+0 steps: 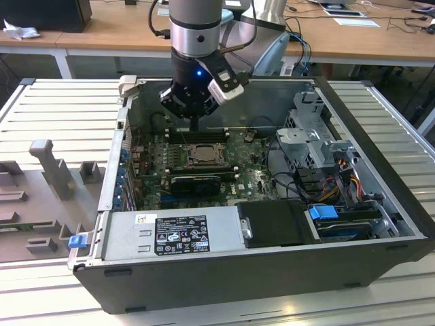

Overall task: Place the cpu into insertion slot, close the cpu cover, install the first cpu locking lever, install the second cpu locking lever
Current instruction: 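Install the first cpu locking lever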

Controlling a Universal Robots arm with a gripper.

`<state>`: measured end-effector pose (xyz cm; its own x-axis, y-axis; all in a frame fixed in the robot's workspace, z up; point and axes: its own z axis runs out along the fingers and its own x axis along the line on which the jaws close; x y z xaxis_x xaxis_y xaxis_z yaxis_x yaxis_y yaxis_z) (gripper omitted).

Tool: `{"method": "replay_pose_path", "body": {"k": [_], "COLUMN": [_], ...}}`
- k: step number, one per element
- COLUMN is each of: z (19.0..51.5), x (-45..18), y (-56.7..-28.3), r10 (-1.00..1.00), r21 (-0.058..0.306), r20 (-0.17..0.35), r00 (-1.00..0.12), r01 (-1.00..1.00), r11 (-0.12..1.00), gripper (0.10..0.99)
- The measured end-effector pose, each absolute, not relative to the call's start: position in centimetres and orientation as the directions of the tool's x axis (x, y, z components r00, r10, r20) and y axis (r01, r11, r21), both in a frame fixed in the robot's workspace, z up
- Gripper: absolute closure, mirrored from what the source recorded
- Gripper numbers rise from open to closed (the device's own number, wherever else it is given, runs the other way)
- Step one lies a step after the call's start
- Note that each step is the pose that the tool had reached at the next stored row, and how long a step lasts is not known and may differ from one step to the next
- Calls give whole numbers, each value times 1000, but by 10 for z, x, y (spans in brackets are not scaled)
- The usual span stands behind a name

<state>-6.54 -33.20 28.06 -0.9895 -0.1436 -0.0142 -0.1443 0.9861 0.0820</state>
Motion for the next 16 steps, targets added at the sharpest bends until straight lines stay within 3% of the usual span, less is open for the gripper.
{"method": "replay_pose_path", "body": {"k": [16], "z": [262], "x": [-108], "y": [-312], "r10": [-113], "r21": [84], "r20": [-16], "r00": [-994], "r01": [-114], "r11": [990], "gripper": [980]}}
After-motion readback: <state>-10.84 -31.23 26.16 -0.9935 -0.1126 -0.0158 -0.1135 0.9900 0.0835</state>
